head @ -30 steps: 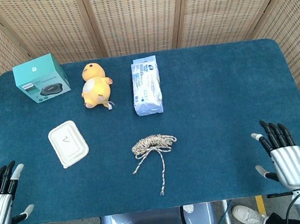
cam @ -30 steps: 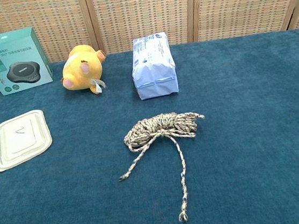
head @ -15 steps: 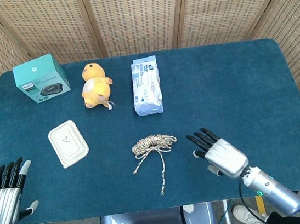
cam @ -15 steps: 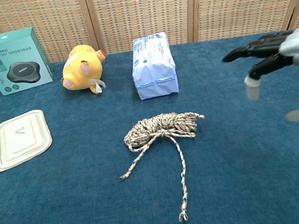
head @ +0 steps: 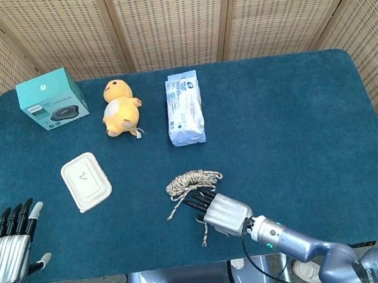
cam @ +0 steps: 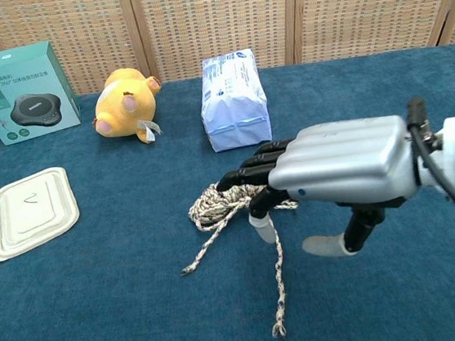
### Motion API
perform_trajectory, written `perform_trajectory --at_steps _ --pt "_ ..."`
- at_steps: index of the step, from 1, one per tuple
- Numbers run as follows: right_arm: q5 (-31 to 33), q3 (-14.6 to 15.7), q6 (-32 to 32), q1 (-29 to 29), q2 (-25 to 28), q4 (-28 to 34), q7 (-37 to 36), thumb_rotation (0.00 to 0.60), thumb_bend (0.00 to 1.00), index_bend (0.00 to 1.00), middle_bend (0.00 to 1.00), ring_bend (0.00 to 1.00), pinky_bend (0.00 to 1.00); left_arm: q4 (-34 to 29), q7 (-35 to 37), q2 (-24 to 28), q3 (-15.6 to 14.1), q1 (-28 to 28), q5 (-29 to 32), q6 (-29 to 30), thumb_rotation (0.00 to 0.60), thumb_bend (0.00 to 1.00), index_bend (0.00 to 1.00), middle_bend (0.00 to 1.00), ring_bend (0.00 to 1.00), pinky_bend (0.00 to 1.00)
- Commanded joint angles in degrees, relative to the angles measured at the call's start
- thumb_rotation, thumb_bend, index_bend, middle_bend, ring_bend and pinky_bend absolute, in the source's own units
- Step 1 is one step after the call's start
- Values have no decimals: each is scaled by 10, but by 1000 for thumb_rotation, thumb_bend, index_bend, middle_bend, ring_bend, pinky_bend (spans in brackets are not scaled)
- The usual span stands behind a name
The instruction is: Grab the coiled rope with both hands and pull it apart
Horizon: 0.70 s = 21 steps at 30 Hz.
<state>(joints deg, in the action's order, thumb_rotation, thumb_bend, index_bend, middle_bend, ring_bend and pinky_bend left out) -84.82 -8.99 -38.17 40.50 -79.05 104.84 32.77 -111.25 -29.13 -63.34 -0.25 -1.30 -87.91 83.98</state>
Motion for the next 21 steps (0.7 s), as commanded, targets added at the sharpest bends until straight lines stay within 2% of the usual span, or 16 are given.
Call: perform_trajectory --at_steps 1,5,10,21 --pt "55 13 18 23 -42 -20 62 600 427 393 0 0 0 0 1 1 -2 -1 0 -1 600 0 0 0 0 0" --pt "85 35 10 29 -65 -36 101 600 423 402 0 0 0 0 0 1 -4 -3 0 -3 600 0 0 0 0 0" --pt "98 55 -4 34 -80 -46 108 600 413 410 0 0 0 0 -4 -1 -5 -5 2 -5 600 0 0 0 0 0" --pt "54 83 -33 42 -112 -87 71 600 402 423 0 0 0 2 -9 -4 -7 -8 7 -5 600 0 0 0 0 0"
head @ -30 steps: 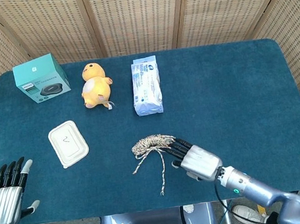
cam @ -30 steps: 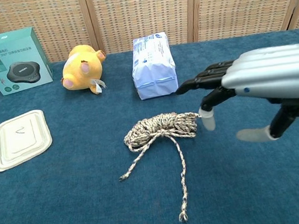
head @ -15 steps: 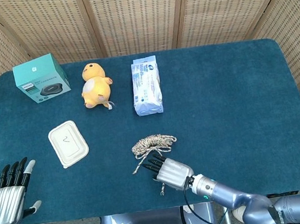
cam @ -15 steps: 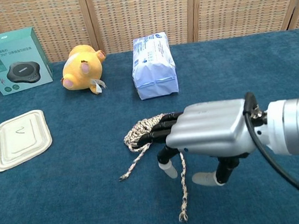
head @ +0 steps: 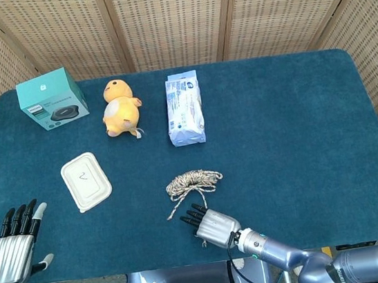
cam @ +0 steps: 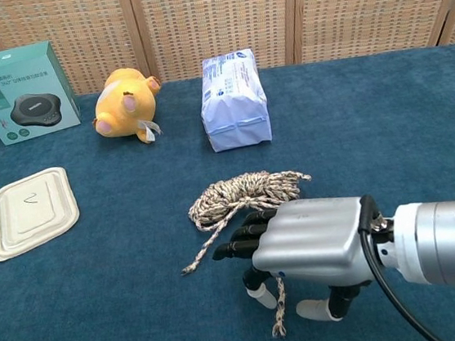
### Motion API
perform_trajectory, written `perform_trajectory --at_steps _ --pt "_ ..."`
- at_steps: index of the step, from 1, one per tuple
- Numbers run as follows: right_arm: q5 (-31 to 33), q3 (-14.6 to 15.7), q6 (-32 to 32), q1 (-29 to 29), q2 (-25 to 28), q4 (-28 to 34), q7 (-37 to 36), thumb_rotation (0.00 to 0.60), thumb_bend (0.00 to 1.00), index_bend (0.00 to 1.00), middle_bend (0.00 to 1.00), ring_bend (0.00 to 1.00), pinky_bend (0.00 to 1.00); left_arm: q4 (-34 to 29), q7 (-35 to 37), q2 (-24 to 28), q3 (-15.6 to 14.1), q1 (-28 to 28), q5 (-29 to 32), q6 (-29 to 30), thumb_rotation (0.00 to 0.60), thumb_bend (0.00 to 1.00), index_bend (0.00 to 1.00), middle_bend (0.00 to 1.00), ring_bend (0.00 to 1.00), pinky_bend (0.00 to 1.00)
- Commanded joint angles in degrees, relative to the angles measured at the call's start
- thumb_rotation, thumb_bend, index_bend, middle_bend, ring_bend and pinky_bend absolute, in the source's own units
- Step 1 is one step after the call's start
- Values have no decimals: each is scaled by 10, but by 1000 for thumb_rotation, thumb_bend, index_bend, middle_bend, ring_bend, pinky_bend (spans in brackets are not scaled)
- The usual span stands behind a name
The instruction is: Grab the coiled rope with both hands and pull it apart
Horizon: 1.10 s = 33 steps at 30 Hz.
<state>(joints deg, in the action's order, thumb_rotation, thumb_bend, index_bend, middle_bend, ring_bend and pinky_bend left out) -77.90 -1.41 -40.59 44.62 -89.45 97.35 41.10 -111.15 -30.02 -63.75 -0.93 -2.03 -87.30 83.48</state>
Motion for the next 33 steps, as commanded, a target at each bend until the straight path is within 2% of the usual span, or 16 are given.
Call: perform_trajectory --at_steps 1,17,33 --pt "-21 9 -12 1 -11 -17 -17 600 403 423 0 0 0 1 -1 0 0 -1 1 -1 600 0 0 0 0 0" --pt "-52 28 -34 4 -41 -68 -50 600 384 426 0 0 0 1 -1 0 -3 -4 4 -2 600 0 0 0 0 0" --pt "-94 40 -65 2 -57 -110 -74 600 365 505 0 0 0 1 -2 -1 -6 -7 8 -3 600 0 0 0 0 0"
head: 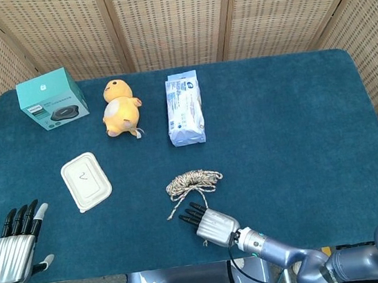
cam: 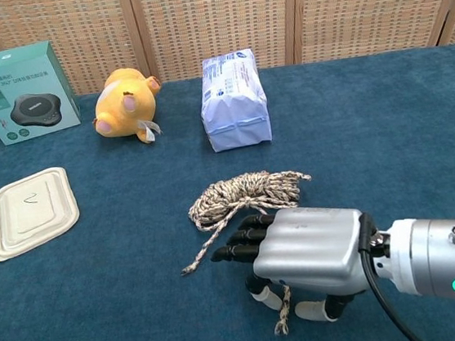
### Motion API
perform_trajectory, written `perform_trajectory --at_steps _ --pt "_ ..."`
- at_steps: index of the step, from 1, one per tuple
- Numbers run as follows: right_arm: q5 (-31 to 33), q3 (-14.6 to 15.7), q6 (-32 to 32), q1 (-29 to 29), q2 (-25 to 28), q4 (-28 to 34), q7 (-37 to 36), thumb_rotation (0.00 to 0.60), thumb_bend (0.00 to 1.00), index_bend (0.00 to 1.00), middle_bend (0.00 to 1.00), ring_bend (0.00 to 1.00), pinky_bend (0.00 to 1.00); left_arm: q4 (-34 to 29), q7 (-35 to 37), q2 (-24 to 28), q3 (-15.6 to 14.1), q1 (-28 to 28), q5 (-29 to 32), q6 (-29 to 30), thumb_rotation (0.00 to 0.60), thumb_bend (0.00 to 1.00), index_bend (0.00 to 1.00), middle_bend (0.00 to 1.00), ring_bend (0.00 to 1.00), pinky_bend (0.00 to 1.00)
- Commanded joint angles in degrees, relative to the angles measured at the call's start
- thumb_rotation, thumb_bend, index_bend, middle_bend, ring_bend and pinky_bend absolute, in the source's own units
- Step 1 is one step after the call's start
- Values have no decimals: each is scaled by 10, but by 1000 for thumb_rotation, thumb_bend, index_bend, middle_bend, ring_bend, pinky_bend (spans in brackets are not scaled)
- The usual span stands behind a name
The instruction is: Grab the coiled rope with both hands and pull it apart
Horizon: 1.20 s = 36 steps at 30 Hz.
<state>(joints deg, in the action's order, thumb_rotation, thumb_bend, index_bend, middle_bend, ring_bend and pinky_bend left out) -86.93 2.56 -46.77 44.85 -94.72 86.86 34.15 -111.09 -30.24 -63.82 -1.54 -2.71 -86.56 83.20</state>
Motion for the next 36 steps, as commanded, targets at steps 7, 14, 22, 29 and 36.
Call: perform_trajectory --at_steps 7,14,22,29,36 --pt "-18 2 -15 -3 -11 -20 -23 600 369 598 2 0 0 1 1 0 -1 -2 2 -1 600 0 0 0 0 0" --pt "-37 4 -29 -3 -6 -22 -36 600 379 640 13 0 0 1 -3 -2 -2 -3 4 -3 600 0 0 0 0 0" --pt "-61 7 -44 -3 16 -20 -27 600 385 667 20 0 0 3 -8 -6 -2 -8 8 -11 600 0 0 0 0 0" --pt "-92 17 -73 -10 59 -15 -20 600 384 669 24 0 0 21 -8 -20 13 -30 15 -31 600 0 0 0 0 0" --pt "-98 24 -95 -26 104 -8 -28 600 385 669 23 0 0 55 -25 -49 34 -84 -2 -82 600 0 0 0 0 0"
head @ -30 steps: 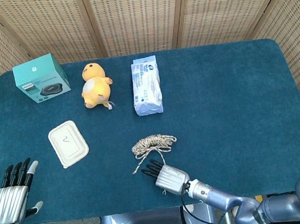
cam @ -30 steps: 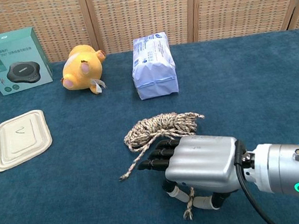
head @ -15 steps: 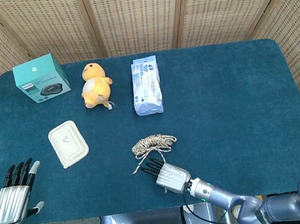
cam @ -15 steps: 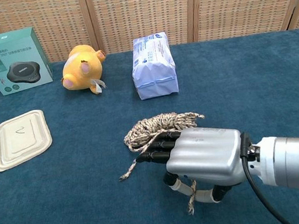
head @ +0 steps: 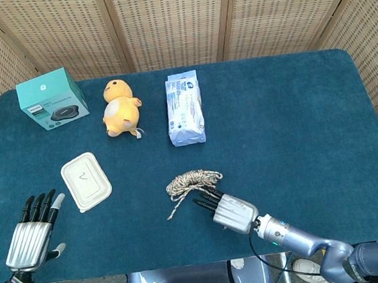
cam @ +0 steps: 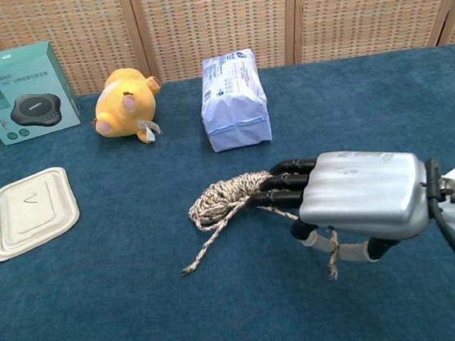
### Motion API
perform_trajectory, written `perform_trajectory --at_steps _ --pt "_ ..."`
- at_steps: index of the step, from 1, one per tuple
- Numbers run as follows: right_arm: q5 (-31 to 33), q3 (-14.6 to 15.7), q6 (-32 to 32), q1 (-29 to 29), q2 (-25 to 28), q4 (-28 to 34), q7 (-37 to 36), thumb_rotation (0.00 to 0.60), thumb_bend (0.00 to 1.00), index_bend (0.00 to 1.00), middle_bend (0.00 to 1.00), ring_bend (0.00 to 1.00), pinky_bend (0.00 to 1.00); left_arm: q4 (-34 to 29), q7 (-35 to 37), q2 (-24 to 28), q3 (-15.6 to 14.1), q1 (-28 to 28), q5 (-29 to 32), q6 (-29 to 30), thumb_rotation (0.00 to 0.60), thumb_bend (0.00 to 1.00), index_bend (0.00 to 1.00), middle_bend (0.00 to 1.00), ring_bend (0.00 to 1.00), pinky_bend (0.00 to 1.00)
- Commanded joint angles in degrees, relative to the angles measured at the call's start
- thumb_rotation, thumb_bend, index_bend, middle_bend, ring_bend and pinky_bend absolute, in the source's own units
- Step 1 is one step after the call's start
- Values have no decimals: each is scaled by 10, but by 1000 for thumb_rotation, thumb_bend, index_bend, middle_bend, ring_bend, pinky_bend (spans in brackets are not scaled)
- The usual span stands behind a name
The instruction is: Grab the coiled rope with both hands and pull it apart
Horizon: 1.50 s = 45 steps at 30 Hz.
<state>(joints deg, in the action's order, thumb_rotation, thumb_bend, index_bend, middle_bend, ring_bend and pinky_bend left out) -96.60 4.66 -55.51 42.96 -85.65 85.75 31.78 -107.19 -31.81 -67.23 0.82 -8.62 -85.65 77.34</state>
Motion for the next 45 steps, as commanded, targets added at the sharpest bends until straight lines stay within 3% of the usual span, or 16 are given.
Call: perform_trajectory --at_steps 1,6,13,19,25,45 --pt "-2 3 -8 -8 15 3 -5 600 384 669 23 0 0 19 -10 -18 12 -29 -12 -27 600 0 0 0 0 0" --pt "-5 7 -16 -17 28 2 -12 600 385 669 24 0 0 54 -3 -50 26 -83 -38 -76 600 0 9 0 0 0" --pt "-5 5 -17 -24 31 2 -22 600 384 669 23 0 0 116 5 -120 47 -154 -56 -131 600 1 293 0 0 0" --pt "0 0 -9 -24 29 -3 -31 600 384 669 24 0 0 184 20 -172 47 -209 -99 -157 600 60 418 0 0 0" --pt "1 -4 -4 -24 24 -15 -42 600 385 670 24 0 0 219 42 -217 44 -236 -96 -174 600 65 473 0 0 0" --pt "1 -7 9 -23 11 -33 -54 600 383 671 26 0 0 321 142 -332 28 -284 -84 -185 600 65 473 0 0 0"
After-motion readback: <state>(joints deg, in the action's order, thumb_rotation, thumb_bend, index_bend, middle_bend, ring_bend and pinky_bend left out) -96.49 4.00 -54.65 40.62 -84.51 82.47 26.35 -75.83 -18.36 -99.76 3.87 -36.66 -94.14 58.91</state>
